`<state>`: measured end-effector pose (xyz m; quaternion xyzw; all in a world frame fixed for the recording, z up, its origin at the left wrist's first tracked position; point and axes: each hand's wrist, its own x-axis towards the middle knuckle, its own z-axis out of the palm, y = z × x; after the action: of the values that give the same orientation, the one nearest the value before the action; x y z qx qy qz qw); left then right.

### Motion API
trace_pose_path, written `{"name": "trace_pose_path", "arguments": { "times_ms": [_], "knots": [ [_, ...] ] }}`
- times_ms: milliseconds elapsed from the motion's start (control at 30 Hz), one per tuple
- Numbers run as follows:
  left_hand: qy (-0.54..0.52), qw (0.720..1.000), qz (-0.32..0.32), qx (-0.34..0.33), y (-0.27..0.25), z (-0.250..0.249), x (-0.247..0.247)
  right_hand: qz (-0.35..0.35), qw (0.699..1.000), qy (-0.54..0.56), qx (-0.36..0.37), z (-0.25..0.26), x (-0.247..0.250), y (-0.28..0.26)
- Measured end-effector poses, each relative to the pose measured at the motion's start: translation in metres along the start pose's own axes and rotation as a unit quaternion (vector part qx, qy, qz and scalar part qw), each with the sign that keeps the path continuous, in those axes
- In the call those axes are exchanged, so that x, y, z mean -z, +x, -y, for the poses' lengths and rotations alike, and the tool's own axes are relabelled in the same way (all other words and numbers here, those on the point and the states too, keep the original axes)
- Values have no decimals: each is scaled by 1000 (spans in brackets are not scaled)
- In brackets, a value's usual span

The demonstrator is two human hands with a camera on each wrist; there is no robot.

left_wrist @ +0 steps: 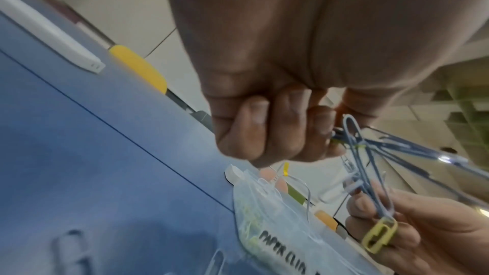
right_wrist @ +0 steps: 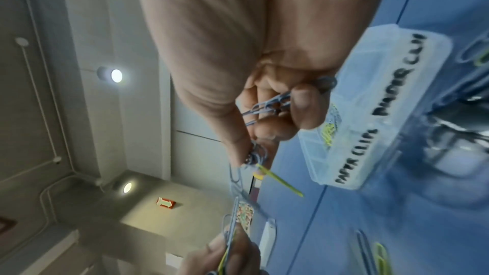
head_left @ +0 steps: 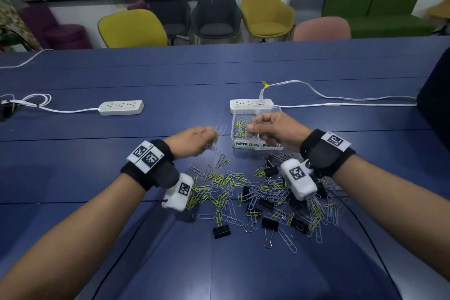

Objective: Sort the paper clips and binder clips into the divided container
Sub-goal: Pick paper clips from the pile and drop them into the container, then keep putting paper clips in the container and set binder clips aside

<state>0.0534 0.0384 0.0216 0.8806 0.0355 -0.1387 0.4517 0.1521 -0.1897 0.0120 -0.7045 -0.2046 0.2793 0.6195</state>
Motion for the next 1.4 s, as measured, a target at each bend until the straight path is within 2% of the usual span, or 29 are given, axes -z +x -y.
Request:
{"name": "trace_pose_path", "arguments": {
  "times_ms": [67,167,267,367,467,567,667,767,833,967,1067,1200,1300,1400],
  "knots": [
    [-12,1000,-12,7,13,-6,5,-28,1000,-1,1,8,5,11],
    [-7,999,-43,7,31,-24,11,-81,996,-29,-36,19,11,29],
    [35,994,-104,20,52,-45,21,-128,983,-100,-81,24,14,47],
    [67,991,-105,50,70,-61,26,-131,967,-166,-141,24,11,59],
    [182,980,-59,51,84,-72,19,-147,957,-190,-165,21,10,65],
    [240,966,-9,90,104,-70,6,-172,958,-154,-168,19,16,69],
    [245,962,-7,117,118,-64,-6,-196,964,-80,-159,20,21,73],
    [247,962,1,115,121,-61,-15,-184,970,23,-156,24,24,78],
    [211,971,-16,114,123,-59,-19,-175,969,90,-152,27,23,78],
    [24,991,-55,119,127,-59,-21,-170,967,119,-149,27,18,84],
    [-74,987,-63,128,124,-57,-19,-139,973,127,-133,23,14,86],
    [-157,980,-36,115,112,-56,-16,-118,978,136,-108,20,18,79],
    [-101,993,-12,64,97,-59,-10,-122,988,56,-73,23,24,62],
    [44,997,-55,-5,82,-55,-9,-93,985,-141,-26,23,30,31]
  ]
}}
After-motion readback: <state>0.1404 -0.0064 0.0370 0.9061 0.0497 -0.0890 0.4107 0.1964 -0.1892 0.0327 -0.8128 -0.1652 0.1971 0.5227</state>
